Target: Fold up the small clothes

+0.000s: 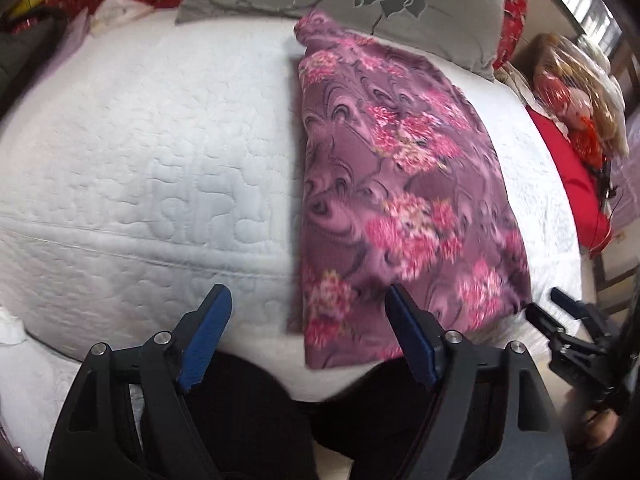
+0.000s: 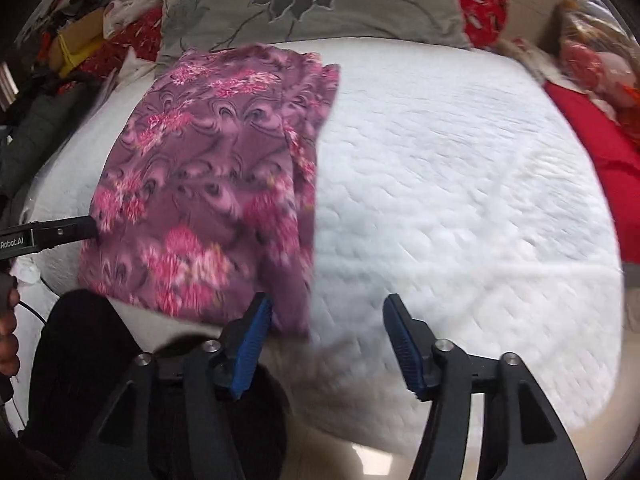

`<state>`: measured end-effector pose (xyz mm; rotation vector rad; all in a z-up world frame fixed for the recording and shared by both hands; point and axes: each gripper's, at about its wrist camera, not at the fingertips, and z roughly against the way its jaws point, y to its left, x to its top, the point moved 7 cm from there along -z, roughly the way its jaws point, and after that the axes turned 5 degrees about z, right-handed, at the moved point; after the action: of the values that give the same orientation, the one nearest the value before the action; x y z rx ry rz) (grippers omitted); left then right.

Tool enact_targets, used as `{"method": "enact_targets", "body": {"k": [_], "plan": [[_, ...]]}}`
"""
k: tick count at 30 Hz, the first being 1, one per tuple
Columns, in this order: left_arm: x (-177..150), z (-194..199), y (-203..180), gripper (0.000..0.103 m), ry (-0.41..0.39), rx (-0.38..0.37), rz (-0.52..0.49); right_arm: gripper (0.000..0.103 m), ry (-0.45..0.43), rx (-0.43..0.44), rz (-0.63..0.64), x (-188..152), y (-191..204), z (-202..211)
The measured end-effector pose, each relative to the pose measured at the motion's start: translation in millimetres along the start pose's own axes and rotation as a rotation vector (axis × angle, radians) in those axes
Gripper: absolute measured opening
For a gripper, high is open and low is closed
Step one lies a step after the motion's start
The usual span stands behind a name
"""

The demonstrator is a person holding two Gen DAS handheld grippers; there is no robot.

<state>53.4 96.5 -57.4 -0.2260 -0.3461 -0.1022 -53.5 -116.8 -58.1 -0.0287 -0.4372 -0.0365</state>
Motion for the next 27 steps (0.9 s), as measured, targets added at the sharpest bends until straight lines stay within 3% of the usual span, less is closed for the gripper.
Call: {"method": "enact_targets", "body": {"k": [3, 6, 9, 13, 15, 27], "plan": [[-5, 9, 1, 0.079, -0.035, 0.037, -0.028, 0.087, 0.0, -0.058, -0.009, -12, 0, 15], [-11, 18, 2, 0.079, -0.062, 0.06, -0.042, 0.088, -0.021, -0.038, -0.006, -25, 2, 28], [-10, 21, 1, 0.079, -0.088, 0.099, -0.064, 0.09, -0.034, -0.079, 0.008, -29, 4, 35], [-12, 31, 5, 0.079, -0.147, 0.228, -0.137, 0.09, -0.076, -0.104, 0.0, -25, 5, 44], [-15, 32, 8, 0.079, -0.151, 0.255, -0.156, 0.09, -0.094, -0.104, -0.015, -21, 4, 47], [-28, 43, 8, 0.079, -0.16, 0.221, -0.188, 0.096, -0.164, -0.131, -0.012, -3, 11, 60]]}}
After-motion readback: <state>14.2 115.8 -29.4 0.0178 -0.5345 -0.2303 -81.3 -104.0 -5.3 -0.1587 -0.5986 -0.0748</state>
